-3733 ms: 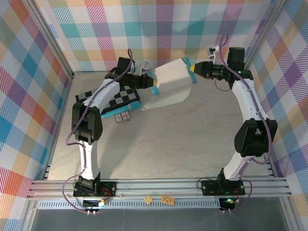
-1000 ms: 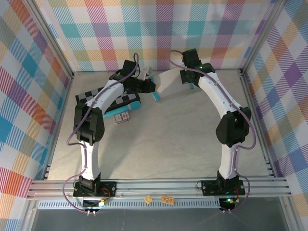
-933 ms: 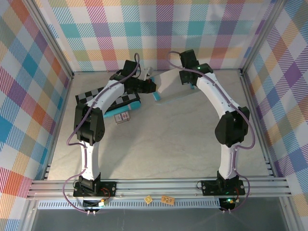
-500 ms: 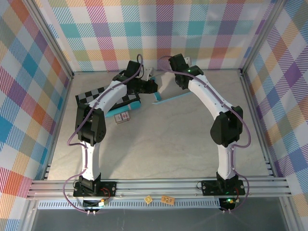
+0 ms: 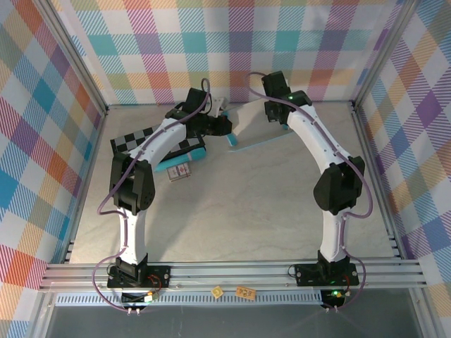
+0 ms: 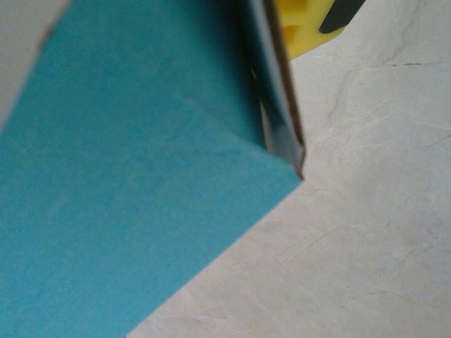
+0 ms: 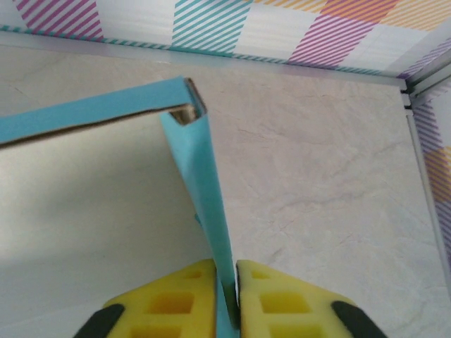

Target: Fold the paper box

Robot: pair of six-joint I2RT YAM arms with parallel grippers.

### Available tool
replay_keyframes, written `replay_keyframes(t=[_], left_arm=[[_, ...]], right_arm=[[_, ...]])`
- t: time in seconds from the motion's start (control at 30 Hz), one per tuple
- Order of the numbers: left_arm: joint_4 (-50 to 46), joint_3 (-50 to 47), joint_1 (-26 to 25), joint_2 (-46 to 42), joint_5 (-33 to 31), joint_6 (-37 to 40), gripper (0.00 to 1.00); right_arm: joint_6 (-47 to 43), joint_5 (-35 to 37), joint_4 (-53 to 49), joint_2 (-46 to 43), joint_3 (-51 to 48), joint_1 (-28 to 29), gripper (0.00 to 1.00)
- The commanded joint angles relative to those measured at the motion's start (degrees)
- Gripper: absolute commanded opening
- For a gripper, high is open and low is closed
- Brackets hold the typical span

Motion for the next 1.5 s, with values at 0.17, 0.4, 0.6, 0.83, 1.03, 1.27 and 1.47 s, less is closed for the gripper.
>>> replay_keyframes(t=[0.17, 0.4, 0.6, 0.83, 1.03, 1.27, 1.47], left_arm=[[1.58, 0.33, -0.97, -3.60, 2.56, 0.11, 0.00], [1.38, 0.87, -0.95, -3.35, 2.85, 0.09, 0.00], [1.40, 0.75, -1.06, -3.43, 2.84, 0.11, 0.00], [1.16, 1.47, -1.45, -3.25, 2.26, 0.02, 0.00], [1.78, 1.75, -1.69, -2.99, 2.05, -0.62, 0.00], [1.42, 1.41, -1.67, -3.60, 0.45, -0.83, 0.00], [5.67, -1.99, -1.85, -4.95, -3.05, -5.01, 0.08]], right_arm=[[2.27, -3.41, -1.45, -1.77, 2.63, -2.19, 0.29], [1.72, -3.27, -1.56, -1.10, 2.04, -3.70, 0.26], [1.16, 0.70, -2.05, 0.26, 2.38, -3.55, 0.07], [2.29, 15.29, -3.22, -0.08, 1.35, -0.81, 0.00], [2.71, 19.13, -2.29, -0.06, 0.65, 1.67, 0.00], [1.57, 5.82, 0.14, -3.04, -0.83, 1.46, 0.00], [1.82, 4.71, -0.15, -4.99, -4.14, 1.47, 0.00]])
